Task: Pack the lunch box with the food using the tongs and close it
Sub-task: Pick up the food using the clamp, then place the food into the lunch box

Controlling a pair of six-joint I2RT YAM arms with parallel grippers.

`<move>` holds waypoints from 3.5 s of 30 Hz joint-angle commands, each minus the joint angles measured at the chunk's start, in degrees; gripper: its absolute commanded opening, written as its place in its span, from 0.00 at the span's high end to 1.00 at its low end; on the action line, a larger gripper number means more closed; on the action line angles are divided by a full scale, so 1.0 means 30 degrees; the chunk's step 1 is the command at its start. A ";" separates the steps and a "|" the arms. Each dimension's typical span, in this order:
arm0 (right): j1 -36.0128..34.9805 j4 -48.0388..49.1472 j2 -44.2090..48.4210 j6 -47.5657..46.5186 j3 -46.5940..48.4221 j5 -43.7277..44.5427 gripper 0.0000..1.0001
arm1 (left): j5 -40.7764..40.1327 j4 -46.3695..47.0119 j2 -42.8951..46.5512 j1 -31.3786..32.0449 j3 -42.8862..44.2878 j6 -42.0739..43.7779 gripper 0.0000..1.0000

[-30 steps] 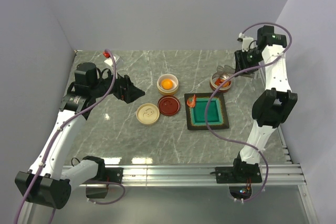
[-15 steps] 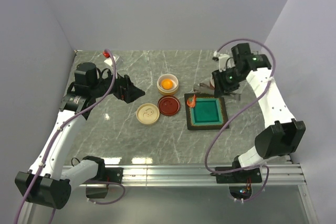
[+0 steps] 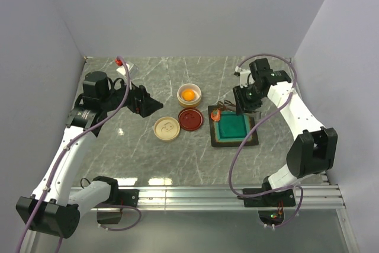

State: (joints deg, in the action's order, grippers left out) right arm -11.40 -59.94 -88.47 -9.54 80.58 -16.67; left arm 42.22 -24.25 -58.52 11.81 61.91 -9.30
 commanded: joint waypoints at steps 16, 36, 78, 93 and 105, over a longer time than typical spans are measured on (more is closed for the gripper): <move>-0.1064 0.1962 -0.0570 0.0836 -0.1106 0.0691 0.53 | 0.0254 0.0935 0.0289 -0.0100 -0.0305 -0.0123 0.00; -0.1269 0.1729 0.0074 0.0427 -0.1926 0.2245 0.56 | 0.0312 0.0818 0.0230 -0.0100 -0.0041 -0.0064 0.01; -0.0743 0.0294 0.0866 -0.1360 0.1147 0.2450 0.94 | 0.0371 0.0847 0.0054 -0.0100 0.0135 -0.0035 0.01; 0.4678 -0.0060 -0.3292 -0.3821 0.7829 0.3328 0.95 | 0.0459 0.1052 -0.0151 -0.0100 0.0018 -0.0123 0.00; 0.4649 0.2256 -0.3880 -0.4086 0.5576 0.4325 0.94 | 0.0312 0.1139 -0.0297 -0.0100 -0.0129 0.0053 0.00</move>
State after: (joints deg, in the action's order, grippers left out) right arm 2.83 -56.99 -100.75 -20.95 98.83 -5.15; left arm 42.24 -23.31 -59.16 11.81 61.08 -9.72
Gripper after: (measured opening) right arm 0.305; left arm 0.995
